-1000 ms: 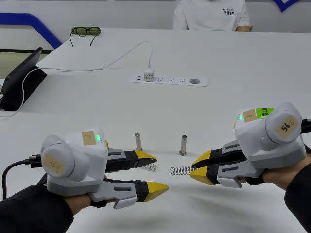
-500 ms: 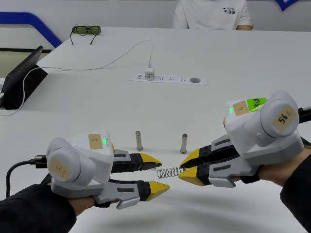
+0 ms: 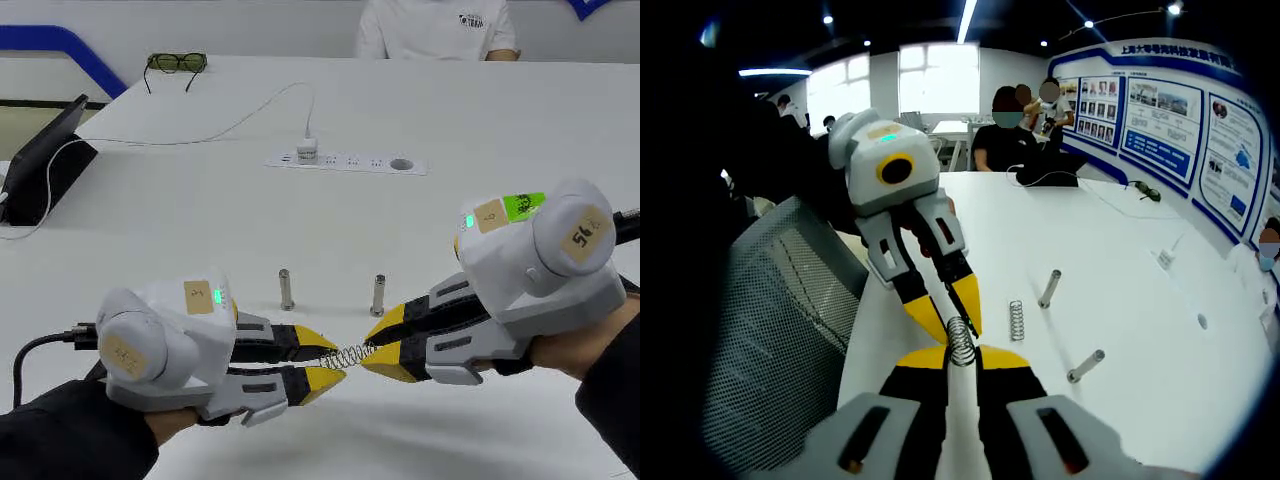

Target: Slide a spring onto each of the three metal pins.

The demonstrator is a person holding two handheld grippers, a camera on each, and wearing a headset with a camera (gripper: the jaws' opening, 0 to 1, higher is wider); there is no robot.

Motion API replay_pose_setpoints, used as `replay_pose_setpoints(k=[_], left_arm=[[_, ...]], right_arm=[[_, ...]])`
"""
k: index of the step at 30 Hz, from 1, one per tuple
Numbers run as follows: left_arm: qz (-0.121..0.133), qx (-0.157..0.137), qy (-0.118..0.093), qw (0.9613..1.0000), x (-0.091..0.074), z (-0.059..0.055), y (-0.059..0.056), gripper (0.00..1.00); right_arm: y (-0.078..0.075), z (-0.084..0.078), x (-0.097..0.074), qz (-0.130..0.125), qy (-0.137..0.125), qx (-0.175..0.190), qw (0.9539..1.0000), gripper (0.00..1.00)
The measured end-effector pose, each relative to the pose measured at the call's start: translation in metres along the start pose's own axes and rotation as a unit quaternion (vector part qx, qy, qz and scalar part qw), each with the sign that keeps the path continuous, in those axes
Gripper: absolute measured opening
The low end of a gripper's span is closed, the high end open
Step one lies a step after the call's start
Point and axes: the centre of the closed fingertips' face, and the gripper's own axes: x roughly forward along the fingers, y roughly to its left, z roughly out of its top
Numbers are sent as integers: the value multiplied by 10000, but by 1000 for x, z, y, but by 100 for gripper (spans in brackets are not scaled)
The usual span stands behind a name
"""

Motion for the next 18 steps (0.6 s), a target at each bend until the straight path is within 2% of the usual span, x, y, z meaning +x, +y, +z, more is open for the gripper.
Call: replay_pose_setpoints(k=[18], left_arm=[[-50,-35,-35,10000,2,2,-2,12]], right_arm=[[3,31,8,-6,-345,-227,9991,12]])
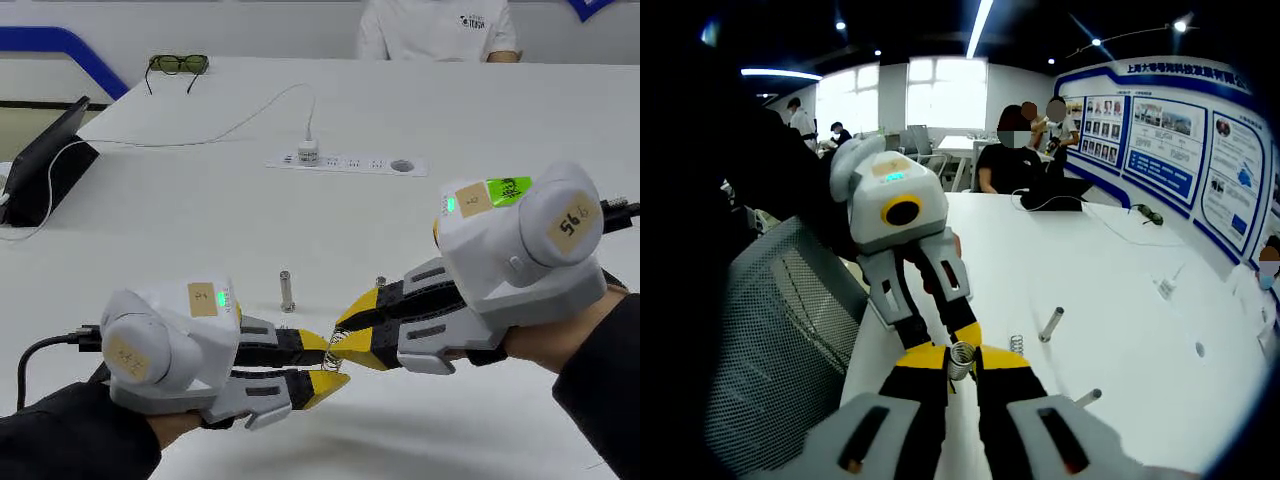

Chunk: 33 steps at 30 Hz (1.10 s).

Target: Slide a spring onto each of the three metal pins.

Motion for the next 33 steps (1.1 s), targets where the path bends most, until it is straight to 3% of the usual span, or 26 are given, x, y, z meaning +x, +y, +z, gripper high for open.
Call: replay_pose_setpoints(k=[13,17,21,33], left_arm=[[-68,-44,-6,10000,2,0,-5,13],[-51,-172,-54,9998,2,1,-4,22],[-31,-229,-88,9997,0,3,-3,25],[424,-545,-243,9973,-23,-2,18,30]], right_arm=[[3,1,3,13,30,-68,10000,12],[0,0,1,-21,69,-85,9999,12],[-1,-1,0,-55,84,-83,9999,12],[-28,-5,-21,-444,42,41,9990,12]])
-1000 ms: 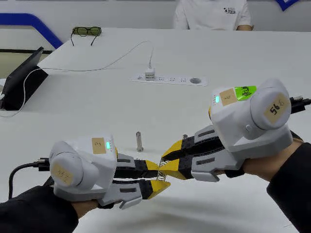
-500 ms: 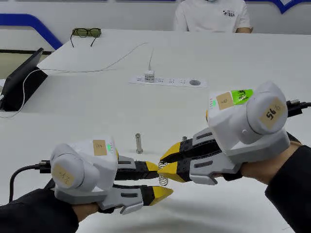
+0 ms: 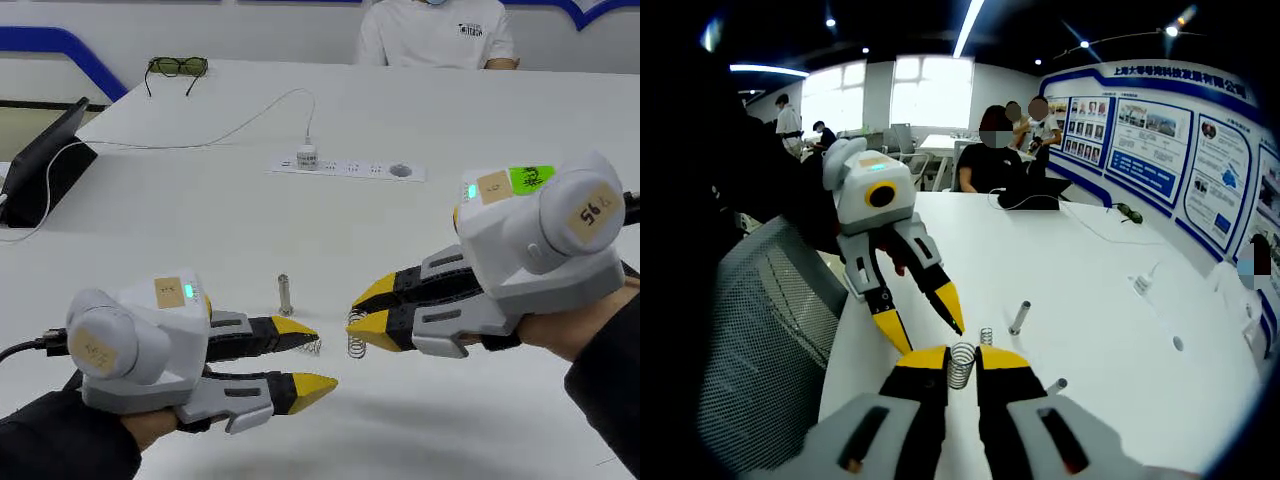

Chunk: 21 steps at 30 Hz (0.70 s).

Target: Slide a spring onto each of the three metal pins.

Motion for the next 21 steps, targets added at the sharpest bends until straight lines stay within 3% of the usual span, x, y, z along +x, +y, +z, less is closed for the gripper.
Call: replay_pose_setpoints(k=[11,21], left_arm=[[324,-224,-65,9992,-16,-6,11,31],[349,-291,-82,9989,-15,-8,8,31]], right_arm=[[-35,-1,-12,-409,-49,103,9991,12],[-65,-5,-10,-796,-86,261,9965,12]])
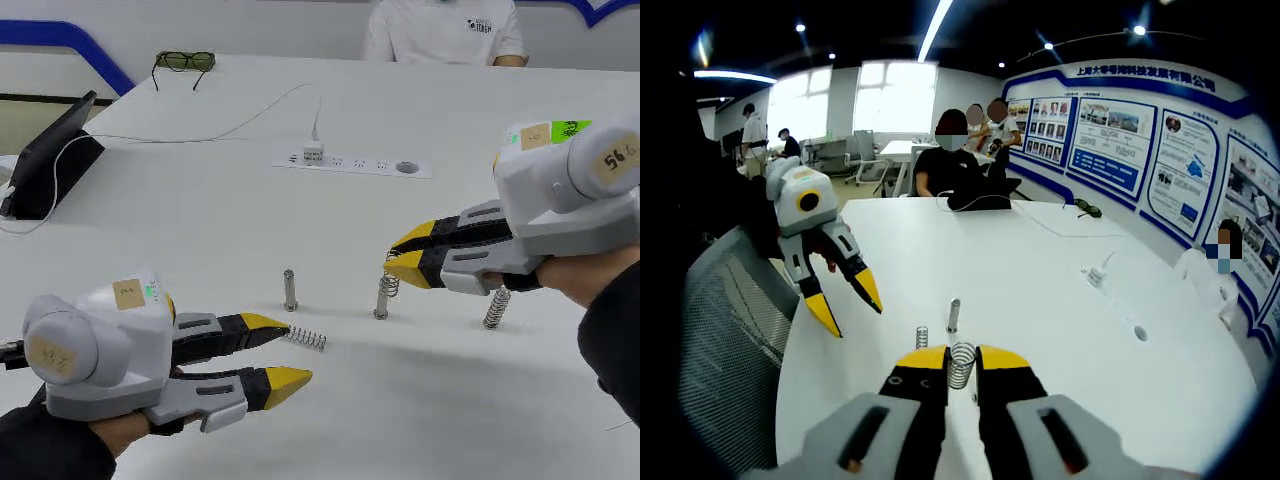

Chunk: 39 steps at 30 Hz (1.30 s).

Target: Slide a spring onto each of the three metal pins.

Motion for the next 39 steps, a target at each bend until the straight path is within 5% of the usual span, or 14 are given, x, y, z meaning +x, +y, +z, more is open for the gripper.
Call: replay_pose_setpoints(k=[18,39], left_arm=[[5,-36,10,10000,1,-2,0,31],[20,-55,65,10000,0,-5,-1,30]], right_arm=[[-27,-12,19,-320,36,209,9993,12],[-29,-29,34,-288,190,341,9988,12]])
